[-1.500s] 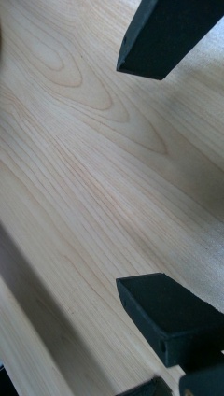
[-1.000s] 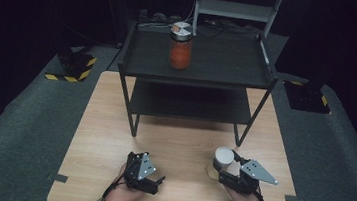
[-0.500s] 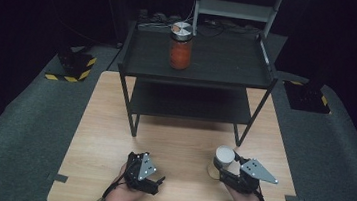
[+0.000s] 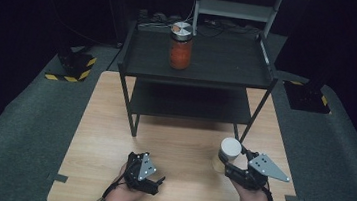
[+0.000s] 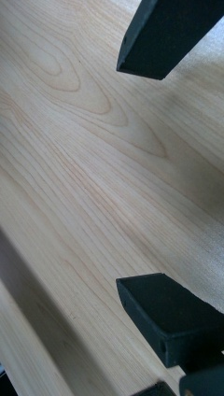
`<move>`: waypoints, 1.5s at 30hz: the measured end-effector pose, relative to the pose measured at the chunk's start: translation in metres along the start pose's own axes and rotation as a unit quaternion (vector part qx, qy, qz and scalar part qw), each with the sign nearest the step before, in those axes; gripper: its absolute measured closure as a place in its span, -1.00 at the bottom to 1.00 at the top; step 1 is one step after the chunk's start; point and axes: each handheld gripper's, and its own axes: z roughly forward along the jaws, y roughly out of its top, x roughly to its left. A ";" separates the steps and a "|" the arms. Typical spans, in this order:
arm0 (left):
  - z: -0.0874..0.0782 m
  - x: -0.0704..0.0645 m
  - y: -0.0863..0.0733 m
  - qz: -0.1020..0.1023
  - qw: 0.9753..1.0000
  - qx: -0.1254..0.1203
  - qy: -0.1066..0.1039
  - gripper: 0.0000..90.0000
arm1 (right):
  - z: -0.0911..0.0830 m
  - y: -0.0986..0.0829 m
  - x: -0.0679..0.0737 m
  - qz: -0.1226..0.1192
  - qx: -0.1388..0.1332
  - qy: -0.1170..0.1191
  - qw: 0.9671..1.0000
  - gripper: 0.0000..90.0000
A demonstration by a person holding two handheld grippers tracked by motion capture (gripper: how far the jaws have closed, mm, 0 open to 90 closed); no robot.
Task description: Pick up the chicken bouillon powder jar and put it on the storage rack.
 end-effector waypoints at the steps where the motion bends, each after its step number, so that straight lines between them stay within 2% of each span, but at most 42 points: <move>1: 0.000 0.000 0.000 0.000 1.000 0.000 0.000 -0.98 | -0.001 0.002 0.000 0.000 -0.003 0.000 1.000 -0.26; 9: 0.000 0.000 0.000 -0.001 1.000 0.000 -0.001 -0.98 | -0.007 0.030 0.002 -0.002 -0.025 0.001 1.000 -0.26; 20: 0.000 0.000 0.000 -0.001 1.000 0.000 -0.002 -0.98 | -0.011 0.060 0.000 -0.002 -0.049 0.006 0.999 -0.26; 30: 0.000 0.001 0.000 0.000 1.000 0.000 -0.001 -0.98 | -0.012 0.091 0.001 -0.015 -0.070 0.001 0.997 -0.25; 45: 0.000 0.001 -0.001 -0.002 1.000 -0.002 -0.002 -0.98 | -0.009 0.118 0.002 -0.022 -0.098 -0.001 0.995 -0.25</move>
